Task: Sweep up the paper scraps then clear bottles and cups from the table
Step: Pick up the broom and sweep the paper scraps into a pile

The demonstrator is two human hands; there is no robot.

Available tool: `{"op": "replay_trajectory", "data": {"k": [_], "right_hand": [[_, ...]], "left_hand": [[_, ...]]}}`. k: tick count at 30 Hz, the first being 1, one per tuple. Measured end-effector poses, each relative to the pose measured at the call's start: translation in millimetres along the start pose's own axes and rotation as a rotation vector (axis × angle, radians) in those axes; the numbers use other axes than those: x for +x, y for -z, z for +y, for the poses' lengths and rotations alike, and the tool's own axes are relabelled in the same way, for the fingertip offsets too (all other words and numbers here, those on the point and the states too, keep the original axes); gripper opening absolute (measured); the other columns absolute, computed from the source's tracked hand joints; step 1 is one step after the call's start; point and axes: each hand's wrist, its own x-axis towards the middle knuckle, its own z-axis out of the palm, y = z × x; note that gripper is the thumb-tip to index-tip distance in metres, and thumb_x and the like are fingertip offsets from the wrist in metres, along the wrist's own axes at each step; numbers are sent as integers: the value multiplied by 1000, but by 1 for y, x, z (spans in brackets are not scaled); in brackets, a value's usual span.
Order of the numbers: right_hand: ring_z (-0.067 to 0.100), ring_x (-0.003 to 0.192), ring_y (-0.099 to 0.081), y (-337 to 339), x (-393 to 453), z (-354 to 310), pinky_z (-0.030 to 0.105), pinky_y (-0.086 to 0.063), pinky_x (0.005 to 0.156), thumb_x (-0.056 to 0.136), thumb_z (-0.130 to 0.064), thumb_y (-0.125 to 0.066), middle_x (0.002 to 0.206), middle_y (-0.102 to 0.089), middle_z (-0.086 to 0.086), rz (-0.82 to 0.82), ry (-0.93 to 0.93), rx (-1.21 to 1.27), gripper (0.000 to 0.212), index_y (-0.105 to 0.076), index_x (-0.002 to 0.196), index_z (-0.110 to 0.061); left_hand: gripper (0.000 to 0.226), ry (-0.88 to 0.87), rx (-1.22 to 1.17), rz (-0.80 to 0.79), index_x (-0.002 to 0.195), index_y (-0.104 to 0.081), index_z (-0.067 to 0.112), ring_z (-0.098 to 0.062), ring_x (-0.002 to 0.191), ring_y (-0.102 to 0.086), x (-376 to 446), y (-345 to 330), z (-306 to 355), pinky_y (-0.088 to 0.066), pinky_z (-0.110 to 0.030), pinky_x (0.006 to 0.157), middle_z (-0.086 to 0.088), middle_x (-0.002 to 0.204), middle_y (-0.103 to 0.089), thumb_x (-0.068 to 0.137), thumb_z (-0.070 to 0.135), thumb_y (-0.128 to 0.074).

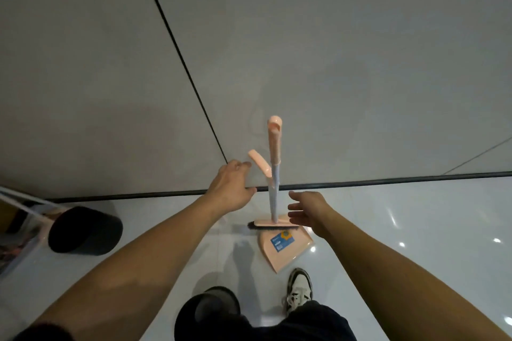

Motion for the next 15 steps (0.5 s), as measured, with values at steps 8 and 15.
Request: {"op": "replay_trajectory", "data": {"k": [8, 15], "right_hand": [[32, 75, -60, -12, 57, -27, 40, -59, 67, 101, -26, -55, 96, -61, 21, -94, -165, 206, 28, -54, 114, -1], [25, 59, -47, -30, 91, -33, 34, -49, 55, 99, -17, -55, 86, -55, 19, -32, -350, 379, 13, -52, 98, -5]], "left_hand": [[67, -87, 299, -203, 148, -32, 26, -22, 144, -17, 60, -7, 35, -21, -43, 117, 1, 156, -26, 88, 25, -62], [27, -304, 565, -278, 109, -57, 23, -20, 110, -47, 98, -24, 36, -26, -27, 92, 3, 109, -52, 87, 37, -51]]}}
